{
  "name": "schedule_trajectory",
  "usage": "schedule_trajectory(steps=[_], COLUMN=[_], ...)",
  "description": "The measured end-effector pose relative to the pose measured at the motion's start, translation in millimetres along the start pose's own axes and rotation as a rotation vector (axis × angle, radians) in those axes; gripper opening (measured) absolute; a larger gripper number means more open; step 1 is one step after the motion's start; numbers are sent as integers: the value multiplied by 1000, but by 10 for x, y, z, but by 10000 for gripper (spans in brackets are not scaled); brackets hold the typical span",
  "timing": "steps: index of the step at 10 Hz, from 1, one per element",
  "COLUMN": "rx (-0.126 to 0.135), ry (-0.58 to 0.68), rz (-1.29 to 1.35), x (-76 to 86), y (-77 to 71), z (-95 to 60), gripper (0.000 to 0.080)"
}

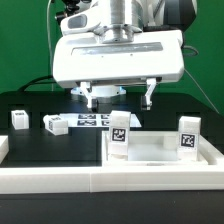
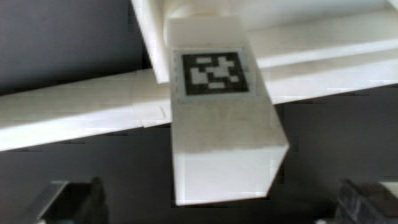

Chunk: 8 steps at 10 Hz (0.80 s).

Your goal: Assemble square table

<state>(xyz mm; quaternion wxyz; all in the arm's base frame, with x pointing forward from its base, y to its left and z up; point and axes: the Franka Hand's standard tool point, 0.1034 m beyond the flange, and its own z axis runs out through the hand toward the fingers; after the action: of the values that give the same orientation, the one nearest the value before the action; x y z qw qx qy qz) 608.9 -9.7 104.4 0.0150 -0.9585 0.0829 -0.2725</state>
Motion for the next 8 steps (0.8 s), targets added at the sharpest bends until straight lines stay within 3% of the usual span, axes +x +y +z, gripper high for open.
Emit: schedule_trajectory(steps=[1,3,6,7,8], rx=[18,47,122,139,134], ry=[-68,-182,-432,-495,-477], rz=[5,23,56,54,55], x=[-65,-43,-111,-128,-92], y=[-16,20,-28,-53,-36], z=[32,57,47,36,55], gripper=[649,649,649,649,649])
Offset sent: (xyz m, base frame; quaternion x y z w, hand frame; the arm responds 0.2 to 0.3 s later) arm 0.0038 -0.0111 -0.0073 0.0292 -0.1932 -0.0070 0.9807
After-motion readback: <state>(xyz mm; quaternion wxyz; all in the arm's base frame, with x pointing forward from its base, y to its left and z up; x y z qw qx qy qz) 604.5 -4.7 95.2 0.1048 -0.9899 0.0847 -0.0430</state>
